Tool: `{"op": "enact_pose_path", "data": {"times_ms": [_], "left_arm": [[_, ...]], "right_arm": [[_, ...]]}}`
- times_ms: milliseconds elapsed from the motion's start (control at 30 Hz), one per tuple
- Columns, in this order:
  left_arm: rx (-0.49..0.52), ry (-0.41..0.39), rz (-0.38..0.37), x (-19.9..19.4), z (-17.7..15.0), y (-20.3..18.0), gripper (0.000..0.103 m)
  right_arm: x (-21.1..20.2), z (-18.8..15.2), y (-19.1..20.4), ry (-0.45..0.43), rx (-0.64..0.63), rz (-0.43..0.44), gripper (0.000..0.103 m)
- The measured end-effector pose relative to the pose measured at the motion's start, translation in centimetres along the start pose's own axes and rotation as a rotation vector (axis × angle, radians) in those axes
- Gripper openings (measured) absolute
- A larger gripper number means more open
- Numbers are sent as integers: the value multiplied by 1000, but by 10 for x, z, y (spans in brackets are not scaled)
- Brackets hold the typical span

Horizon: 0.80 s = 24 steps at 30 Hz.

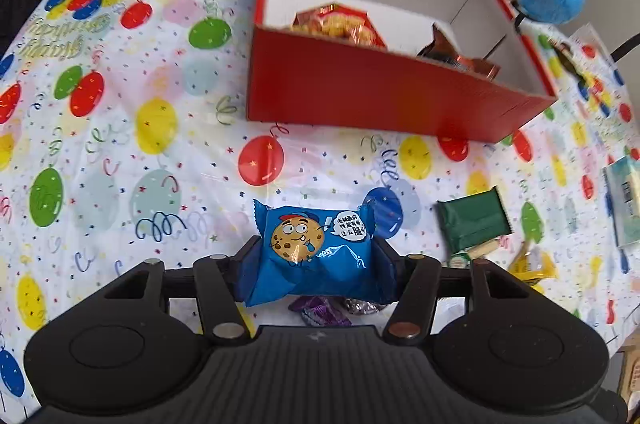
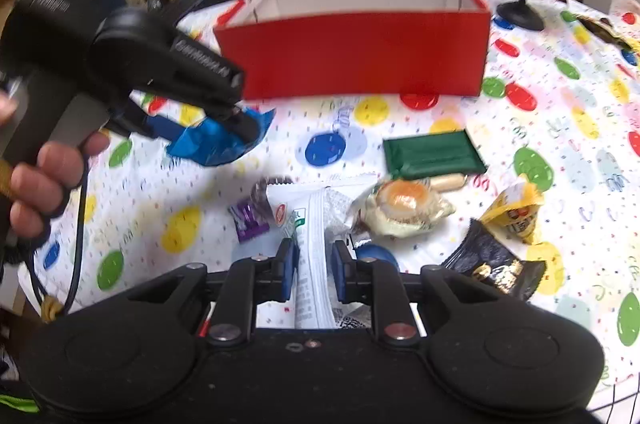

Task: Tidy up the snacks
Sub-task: 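Grasp the blue cookie packet with the left tool while the right tool grasps the white packet, then carry both packets over the red box and release them inside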

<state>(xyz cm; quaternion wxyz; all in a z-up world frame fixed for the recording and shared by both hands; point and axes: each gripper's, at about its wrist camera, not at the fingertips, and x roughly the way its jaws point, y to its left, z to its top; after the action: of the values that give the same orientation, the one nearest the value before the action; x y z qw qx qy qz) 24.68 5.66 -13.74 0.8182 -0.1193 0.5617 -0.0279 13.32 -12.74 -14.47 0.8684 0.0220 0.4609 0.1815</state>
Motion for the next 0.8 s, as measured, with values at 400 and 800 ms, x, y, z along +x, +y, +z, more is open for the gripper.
{"op": "enact_pose_path", "data": {"times_ms": [400, 800], "left_arm": [[38, -119, -61, -66, -1, -1, 57], [80, -242, -56, -107, 25, -11, 57]], "right_arm": [[-45, 33, 7, -153, 71, 6, 18], [-59, 87, 3, -258, 72, -5, 11]]}}
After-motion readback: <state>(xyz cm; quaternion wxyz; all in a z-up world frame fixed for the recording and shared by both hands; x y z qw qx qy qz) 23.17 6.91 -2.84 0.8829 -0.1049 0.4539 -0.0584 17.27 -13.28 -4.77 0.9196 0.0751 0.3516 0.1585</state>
